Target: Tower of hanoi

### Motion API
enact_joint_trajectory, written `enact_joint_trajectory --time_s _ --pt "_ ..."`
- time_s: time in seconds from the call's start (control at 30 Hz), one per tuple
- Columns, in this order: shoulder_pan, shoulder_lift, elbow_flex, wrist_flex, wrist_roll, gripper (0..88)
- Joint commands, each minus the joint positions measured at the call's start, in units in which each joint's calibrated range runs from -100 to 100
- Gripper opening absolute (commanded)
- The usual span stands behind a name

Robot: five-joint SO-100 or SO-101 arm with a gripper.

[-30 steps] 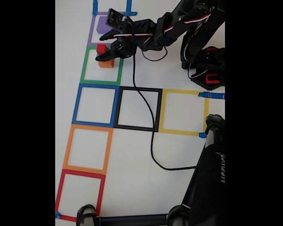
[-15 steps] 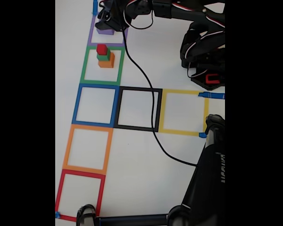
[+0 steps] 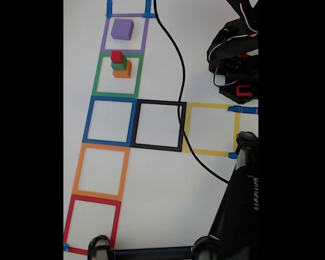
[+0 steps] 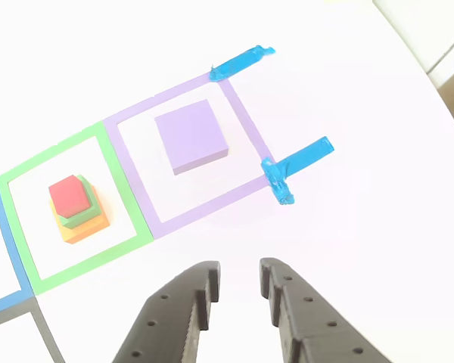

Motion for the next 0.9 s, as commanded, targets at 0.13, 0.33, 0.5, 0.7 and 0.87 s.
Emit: enact_joint_trajectory --time_s 0.13,0.33,0.5,0.7,0.87 --pt "3.8 -2.6 7.2 -6.3 0.0 4.9" --pt "4.7 -4.3 26.9 -26.9 0.0 18.6" --pt "7.6 -2.2 43.8 -49.7 0.0 27.2" --pt "8.0 4.5 53.3 -70.5 0.0 34.4" --pt "6.5 14.2 57.2 -89.2 0.0 36.3"
